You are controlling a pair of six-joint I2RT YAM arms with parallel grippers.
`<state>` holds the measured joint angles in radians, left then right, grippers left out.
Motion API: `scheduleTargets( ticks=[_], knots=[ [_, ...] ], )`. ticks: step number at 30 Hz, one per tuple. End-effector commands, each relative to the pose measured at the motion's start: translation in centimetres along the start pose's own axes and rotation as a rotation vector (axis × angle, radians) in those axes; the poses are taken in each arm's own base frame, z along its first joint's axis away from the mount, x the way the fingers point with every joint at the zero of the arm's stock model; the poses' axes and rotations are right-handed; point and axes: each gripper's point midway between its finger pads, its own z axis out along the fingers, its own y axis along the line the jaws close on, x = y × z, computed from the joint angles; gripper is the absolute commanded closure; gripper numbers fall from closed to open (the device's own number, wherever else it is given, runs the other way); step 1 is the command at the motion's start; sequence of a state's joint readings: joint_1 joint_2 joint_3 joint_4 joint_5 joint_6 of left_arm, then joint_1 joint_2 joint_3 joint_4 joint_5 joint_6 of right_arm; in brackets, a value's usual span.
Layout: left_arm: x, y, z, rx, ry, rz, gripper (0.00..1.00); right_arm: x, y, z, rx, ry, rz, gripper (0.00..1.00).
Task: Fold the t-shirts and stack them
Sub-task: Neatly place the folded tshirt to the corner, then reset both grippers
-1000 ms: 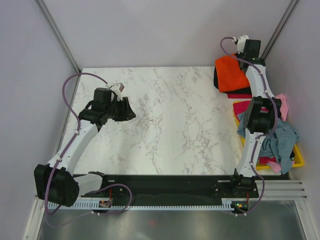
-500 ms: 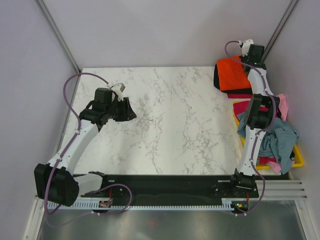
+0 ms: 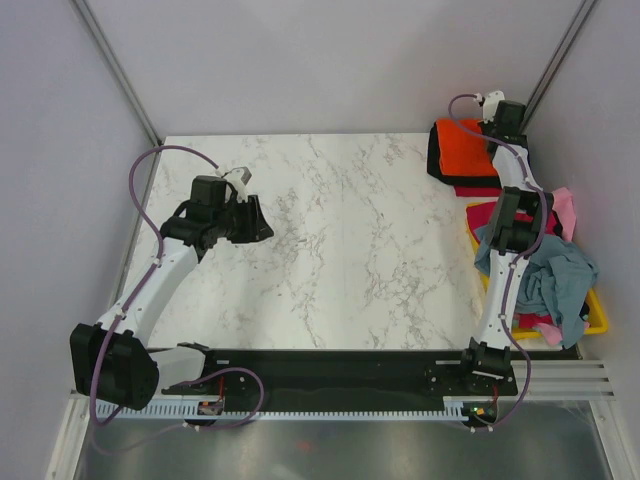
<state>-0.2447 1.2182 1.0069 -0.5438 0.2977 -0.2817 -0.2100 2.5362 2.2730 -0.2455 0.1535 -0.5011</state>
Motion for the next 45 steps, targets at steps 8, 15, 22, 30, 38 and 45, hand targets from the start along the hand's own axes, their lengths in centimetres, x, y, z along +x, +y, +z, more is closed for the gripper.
scheduleTargets(
  ticks=[8, 15, 22, 30, 38, 45],
  knots=[
    [-0.1, -0.5, 0.3, 0.035, 0.001, 0.04, 0.54, -4.7, -4.5, 0.2, 0.091, -0.192, 0.008, 1.0],
    [0.0, -0.5, 0.3, 0.035, 0.004, 0.039, 0.55, -5.1, -6.6, 0.0, 0.158, -0.226, 0.037, 0.98],
    [0.0, -0.4, 0.2, 0.029, -0.002, 0.043, 0.55, -3.3, -5.5, 1.1, 0.157, -0.211, 0.108, 0.06],
    [-0.1, -0.4, 0.0, 0.02, -0.01, 0.049, 0.55, -8.6, -11.6, -4.6, 0.321, -0.349, 0.308, 0.02],
    [-0.6, -0.7, -0.7, 0.021, -0.038, 0.059, 0.54, -14.7, -11.9, -15.7, 0.142, -0.578, 0.637, 0.02],
    [-1.3, -0.7, -1.5, 0.009, -0.075, 0.074, 0.53, -17.0, -2.1, -25.9, -0.425, -0.649, 1.039, 0.02]
  ],
)
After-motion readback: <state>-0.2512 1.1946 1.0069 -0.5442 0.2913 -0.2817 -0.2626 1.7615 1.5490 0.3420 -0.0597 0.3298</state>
